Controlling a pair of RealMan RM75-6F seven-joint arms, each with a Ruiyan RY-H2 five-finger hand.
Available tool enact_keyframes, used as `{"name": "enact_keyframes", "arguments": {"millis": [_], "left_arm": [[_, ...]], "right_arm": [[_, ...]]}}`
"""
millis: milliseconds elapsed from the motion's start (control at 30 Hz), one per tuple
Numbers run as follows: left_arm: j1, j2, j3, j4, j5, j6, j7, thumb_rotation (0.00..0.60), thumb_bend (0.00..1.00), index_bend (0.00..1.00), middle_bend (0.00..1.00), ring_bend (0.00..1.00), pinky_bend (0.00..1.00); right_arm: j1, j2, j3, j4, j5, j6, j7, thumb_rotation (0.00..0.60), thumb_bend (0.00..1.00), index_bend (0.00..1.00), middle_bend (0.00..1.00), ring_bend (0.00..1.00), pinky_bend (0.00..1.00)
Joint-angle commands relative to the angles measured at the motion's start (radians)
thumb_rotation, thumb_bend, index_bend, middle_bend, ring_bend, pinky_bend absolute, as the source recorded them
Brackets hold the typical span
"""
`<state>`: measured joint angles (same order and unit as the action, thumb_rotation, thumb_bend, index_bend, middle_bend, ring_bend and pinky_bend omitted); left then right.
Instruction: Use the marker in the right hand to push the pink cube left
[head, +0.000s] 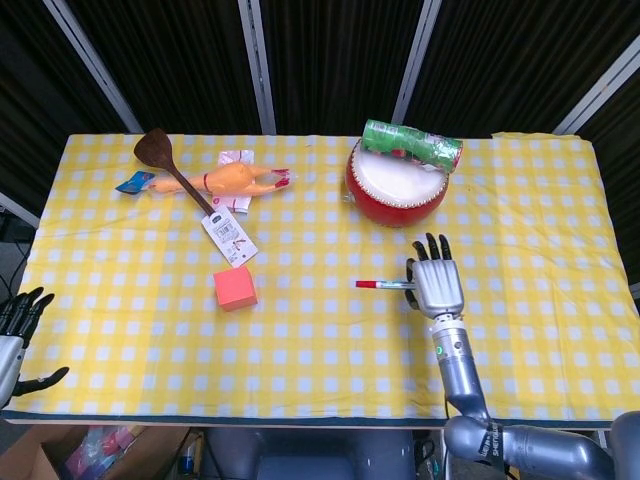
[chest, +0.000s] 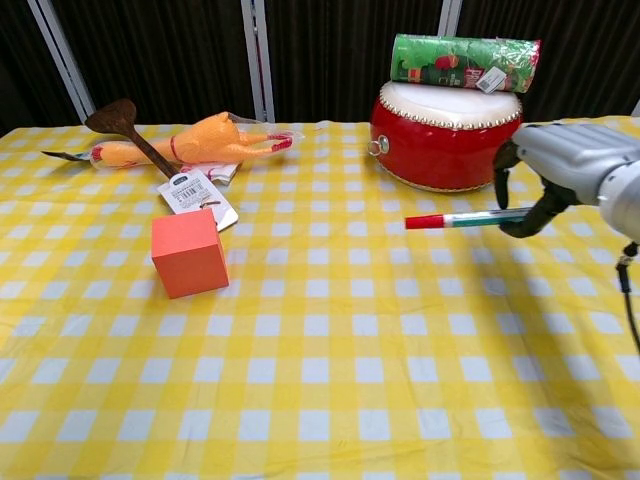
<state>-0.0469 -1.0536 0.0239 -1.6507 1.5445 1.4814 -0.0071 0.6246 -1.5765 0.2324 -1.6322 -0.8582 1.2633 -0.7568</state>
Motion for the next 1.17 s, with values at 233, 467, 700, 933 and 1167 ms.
{"name": "enact_keyframes", "arguments": {"millis": [233,467,700,933,1167], "left_arm": [[-0.004,-0.013,-0.003,-0.009,-0.010,-0.011,0.045,0.600,0.00,0.00,0.00,0.00,0.00],[-0.010,-0.017,-0.006,-0.011,-0.012,-0.018,0.053,0.600,0.00,0.00,0.00,0.00,0.00],[-0.013,-0.014,-0.006,-0.011,-0.011,-0.022,0.047,0.600,0.00,0.00,0.00,0.00,0.00],[-0.011,-0.012,-0.007,-0.010,-0.009,-0.016,0.037,0.600,0.00,0.00,0.00,0.00,0.00],[-0.006,-0.022,-0.015,0.006,0.003,0.011,0.035,0.600,0.00,0.00,0.00,0.00,0.00]], "right_arm": [[-0.049,0.046,-0.059,0.088,-0.021,-0.085,0.110,0.600,0.54,0.67,0.21,0.01,0.04],[-0.056,0.025,-0.064,0.140,-0.031,-0.087,0.138,0.600,0.54,0.51,0.19,0.00,0.04],[-0.069,0.032,-0.067,0.132,-0.004,-0.057,0.099,0.600,0.54,0.30,0.12,0.00,0.02],[-0.109,0.119,-0.086,0.007,-0.018,0.003,0.074,0.600,0.54,0.25,0.08,0.00,0.01],[-0.219,0.311,-0.194,-0.160,-0.252,0.107,0.190,0.600,0.51,0.07,0.02,0.00,0.00]]}}
